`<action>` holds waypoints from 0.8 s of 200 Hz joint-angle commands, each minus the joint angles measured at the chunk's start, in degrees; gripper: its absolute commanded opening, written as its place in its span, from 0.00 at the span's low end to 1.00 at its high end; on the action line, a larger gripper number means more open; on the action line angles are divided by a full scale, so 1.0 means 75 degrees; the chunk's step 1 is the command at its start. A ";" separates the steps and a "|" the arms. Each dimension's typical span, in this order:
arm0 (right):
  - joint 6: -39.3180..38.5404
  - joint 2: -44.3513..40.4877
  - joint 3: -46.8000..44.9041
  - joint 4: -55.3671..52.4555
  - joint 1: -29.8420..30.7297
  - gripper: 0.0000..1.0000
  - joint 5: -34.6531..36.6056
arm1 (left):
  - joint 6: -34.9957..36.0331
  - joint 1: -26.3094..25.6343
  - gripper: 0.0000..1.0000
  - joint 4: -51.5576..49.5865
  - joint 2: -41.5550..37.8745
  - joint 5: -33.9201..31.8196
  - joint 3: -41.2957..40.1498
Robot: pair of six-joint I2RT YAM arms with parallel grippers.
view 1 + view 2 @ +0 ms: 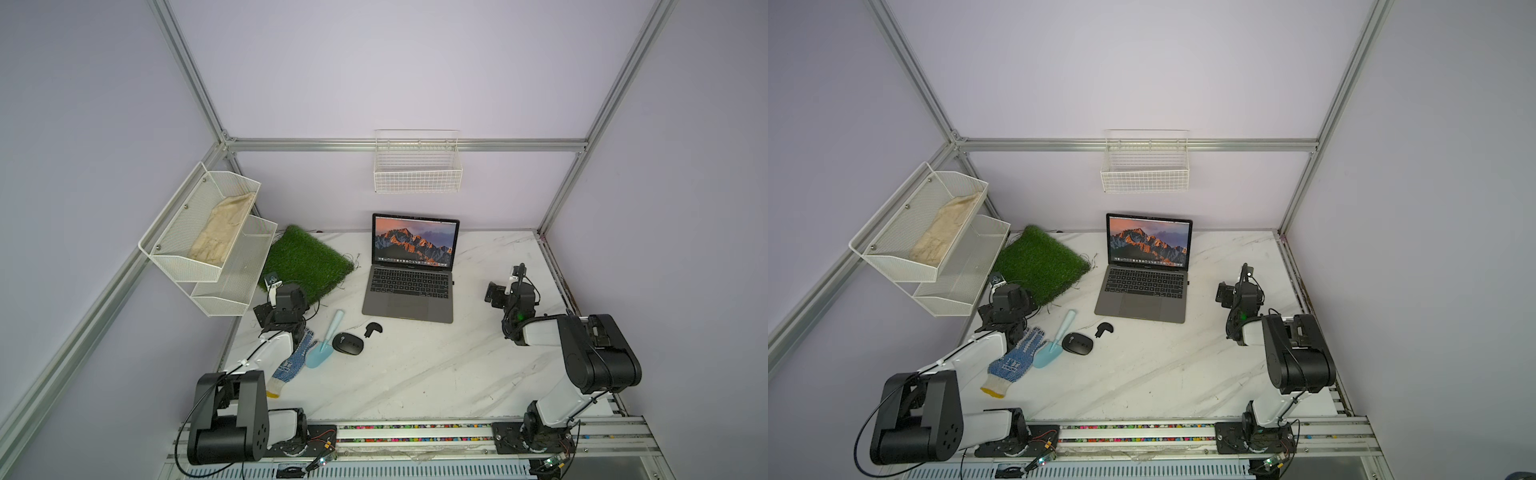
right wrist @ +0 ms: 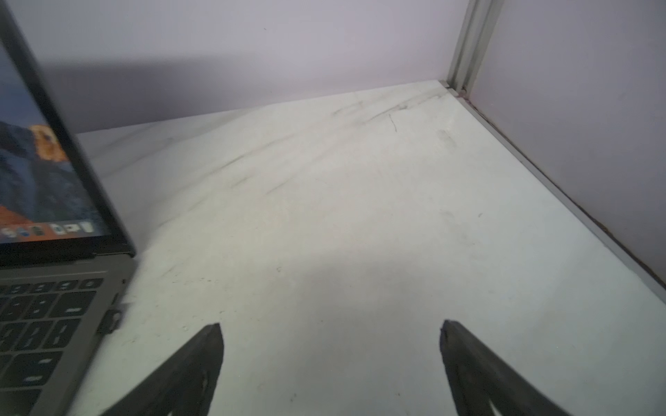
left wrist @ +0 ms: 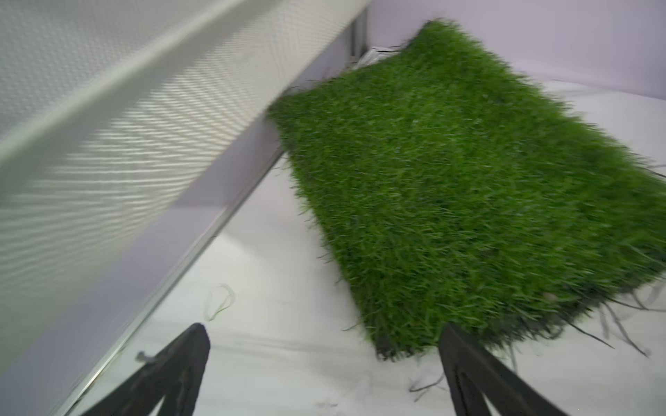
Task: Insert the wireless mouse receiver into the laptop
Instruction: Reset both arms
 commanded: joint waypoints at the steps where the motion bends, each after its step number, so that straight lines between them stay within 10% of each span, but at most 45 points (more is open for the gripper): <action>1: -0.0257 0.0897 -0.0639 0.2740 -0.0020 0.97 -0.0734 | 0.0438 0.0040 1.00 0.2792 0.0339 0.1741 -0.0733; 48: 0.0027 0.0771 -0.0306 0.1905 0.0072 0.97 0.0286 | 0.1365 0.0004 1.00 0.7216 0.1994 0.2258 -0.2001; 66: 0.0019 0.0716 -0.0285 0.1794 0.0072 0.97 0.0290 | 0.0766 -0.0017 1.00 0.4865 0.1278 0.1481 -0.1443; 160: 0.0004 0.0783 -0.0197 0.1749 0.0083 0.97 0.0341 | 0.1364 -0.0348 1.00 0.5485 0.1683 0.1381 -0.1389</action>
